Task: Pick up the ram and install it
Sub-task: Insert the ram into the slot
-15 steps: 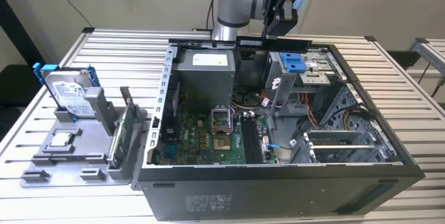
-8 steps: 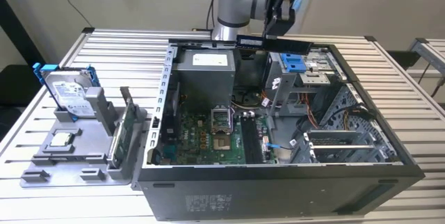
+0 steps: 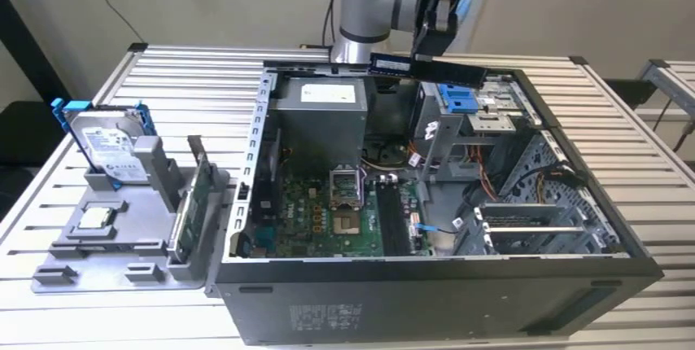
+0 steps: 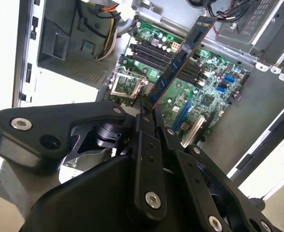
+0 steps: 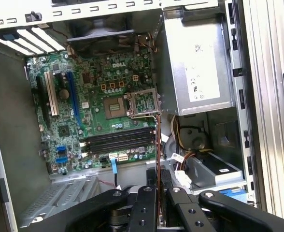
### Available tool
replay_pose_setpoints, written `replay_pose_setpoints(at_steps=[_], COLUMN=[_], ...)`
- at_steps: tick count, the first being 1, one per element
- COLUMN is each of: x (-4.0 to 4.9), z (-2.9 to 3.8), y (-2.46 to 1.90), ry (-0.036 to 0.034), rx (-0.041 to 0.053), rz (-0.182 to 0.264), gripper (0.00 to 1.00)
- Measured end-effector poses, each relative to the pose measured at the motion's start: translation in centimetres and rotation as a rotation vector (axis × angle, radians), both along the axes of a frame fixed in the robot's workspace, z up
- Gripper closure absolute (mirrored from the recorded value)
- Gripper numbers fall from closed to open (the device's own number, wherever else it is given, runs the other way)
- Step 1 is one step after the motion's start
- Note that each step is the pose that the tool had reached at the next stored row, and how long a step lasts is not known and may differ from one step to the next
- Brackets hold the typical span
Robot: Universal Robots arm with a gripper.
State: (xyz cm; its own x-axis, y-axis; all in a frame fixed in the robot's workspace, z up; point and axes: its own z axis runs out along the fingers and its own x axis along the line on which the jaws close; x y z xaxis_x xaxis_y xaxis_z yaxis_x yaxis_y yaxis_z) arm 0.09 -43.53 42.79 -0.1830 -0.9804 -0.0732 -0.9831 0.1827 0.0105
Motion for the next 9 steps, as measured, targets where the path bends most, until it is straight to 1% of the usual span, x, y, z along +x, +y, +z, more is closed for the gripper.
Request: replay_pose_setpoints(at_steps=[9], x=[0.0], z=[0.0], y=[0.0], ry=[0.0], rx=[0.0001], rz=[-0.001], gripper=[0.86])
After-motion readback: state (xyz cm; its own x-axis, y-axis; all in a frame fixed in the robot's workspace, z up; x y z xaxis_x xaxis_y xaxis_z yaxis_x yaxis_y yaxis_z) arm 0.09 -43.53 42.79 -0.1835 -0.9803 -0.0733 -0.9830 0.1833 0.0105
